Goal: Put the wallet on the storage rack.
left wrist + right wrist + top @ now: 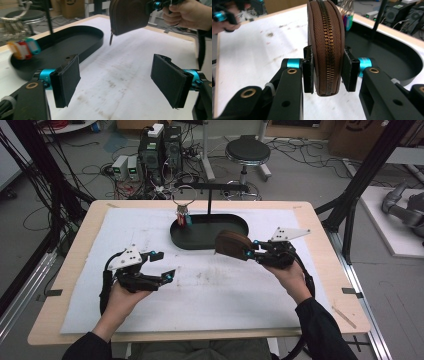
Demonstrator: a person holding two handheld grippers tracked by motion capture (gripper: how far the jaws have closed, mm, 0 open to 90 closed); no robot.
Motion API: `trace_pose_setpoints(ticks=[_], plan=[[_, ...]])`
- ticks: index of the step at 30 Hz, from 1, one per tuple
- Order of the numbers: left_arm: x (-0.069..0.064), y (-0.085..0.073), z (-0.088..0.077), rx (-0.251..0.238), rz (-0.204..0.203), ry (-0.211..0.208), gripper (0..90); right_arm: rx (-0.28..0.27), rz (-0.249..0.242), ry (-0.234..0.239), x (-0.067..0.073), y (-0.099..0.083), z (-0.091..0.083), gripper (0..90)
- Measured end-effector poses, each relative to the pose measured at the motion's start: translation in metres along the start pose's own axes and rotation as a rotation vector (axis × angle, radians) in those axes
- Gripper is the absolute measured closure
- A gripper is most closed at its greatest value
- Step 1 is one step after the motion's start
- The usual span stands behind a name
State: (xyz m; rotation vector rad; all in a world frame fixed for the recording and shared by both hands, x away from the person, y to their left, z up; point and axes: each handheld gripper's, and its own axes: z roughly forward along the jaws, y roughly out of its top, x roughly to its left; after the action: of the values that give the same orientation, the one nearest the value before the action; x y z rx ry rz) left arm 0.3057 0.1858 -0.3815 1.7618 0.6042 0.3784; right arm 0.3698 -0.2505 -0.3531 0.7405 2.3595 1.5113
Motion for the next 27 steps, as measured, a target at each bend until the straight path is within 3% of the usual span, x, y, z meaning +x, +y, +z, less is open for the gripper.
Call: trace_pose_setpoints(ticks=[7, 14, 27], plan=[[0.004, -0.009, -0.016, -0.012, 0.004, 0.064, 20.9, -0.003, 0.012, -0.064, -0.011, 0.016, 0.011, 68.4], [0.006, -0.012, -0.021, -0.02, 0.012, 0.091, 20.9, -0.002, 0.03, -0.107, -0.02, 0.026, 0.029, 68.4], [0.004, -0.013, -0.017, -0.015, 0.023, 0.093, 20.9, 0.017, 0.039, -0.149, -0.026, 0.042, 0.066, 68.4]])
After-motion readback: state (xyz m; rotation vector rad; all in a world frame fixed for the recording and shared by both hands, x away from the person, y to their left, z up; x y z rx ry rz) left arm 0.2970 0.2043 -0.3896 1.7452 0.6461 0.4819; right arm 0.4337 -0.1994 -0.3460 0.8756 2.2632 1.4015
